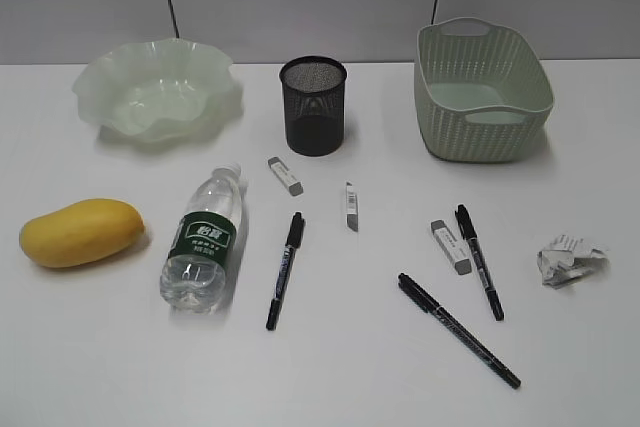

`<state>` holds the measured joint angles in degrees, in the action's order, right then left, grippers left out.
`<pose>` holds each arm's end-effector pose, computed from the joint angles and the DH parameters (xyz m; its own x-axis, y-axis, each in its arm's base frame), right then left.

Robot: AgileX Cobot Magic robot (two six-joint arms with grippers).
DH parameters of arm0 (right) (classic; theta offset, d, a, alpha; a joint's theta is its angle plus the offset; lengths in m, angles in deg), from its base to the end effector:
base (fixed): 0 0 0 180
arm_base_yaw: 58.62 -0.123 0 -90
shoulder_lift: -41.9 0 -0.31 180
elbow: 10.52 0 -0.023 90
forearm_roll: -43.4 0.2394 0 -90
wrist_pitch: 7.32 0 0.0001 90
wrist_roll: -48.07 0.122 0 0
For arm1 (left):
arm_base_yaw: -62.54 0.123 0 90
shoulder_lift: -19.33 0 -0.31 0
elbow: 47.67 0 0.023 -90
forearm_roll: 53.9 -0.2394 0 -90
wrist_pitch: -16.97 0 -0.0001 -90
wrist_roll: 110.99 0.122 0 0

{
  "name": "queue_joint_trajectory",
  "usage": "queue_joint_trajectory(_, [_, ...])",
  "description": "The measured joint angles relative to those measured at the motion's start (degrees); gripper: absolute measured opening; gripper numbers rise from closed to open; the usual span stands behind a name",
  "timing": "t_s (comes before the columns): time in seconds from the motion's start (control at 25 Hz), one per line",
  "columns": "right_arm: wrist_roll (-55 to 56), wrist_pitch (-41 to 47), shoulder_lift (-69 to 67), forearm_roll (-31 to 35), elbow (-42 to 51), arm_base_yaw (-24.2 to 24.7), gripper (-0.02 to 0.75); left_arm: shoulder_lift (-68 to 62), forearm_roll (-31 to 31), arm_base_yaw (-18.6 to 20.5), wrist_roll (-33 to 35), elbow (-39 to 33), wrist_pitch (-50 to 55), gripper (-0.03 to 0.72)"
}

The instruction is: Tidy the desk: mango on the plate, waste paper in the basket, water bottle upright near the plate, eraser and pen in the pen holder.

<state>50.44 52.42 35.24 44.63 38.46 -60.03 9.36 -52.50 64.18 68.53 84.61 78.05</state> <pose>-0.0131 0.0019 0.2607 -0.4300 0.0416 -0.9019 -0.0189 0.9983 0.0551 -0.0083 -0.0028 0.2653 -0.4807 -0.0340 -0.8762 -0.0196 0.9994 -0.0280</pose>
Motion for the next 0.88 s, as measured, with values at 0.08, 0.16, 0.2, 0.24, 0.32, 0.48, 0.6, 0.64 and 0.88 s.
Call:
queue_joint_trajectory(0.08, [0.00,0.01,0.00,0.00,0.00,0.00,0.459,-2.85,-0.59,0.00,2.51,1.03,-0.04,0.409])
queue_joint_trajectory(0.16, [0.00,-0.03,0.00,0.00,0.00,0.00,0.459,-6.22,-0.71,0.00,6.13,2.92,-0.61,0.423])
queue_joint_trajectory(0.2, [0.00,-0.03,0.00,0.00,0.00,0.00,0.459,-8.29,-0.65,0.00,7.80,3.72,-1.04,0.441])
queue_joint_trajectory(0.24, [0.00,-0.03,0.00,0.00,0.00,0.00,0.459,-10.51,-0.65,0.00,8.86,4.59,-1.73,0.461])
queue_joint_trajectory(0.32, [0.00,-0.03,0.00,0.00,0.00,0.00,0.459,-15.12,-0.47,0.00,10.04,5.91,-3.47,0.513])
queue_joint_trajectory(0.48, [0.00,-0.03,0.00,0.00,0.00,0.00,0.459,-26.22,2.50,0.00,20.26,8.00,-4.27,0.566])
queue_joint_trajectory(0.6, [0.00,-0.03,0.00,0.00,0.00,0.00,0.459,-34.68,8.63,0.00,32.82,10.94,-3.37,0.573])
queue_joint_trajectory(0.64, [0.00,-0.03,0.00,0.00,0.00,0.00,0.459,-37.80,10.78,0.00,36.48,12.10,-2.70,0.573])
queue_joint_trajectory(0.88, [0.00,-0.03,0.00,0.05,0.00,0.00,0.459,-56.03,16.76,-0.93,50.10,21.36,2.03,0.573])
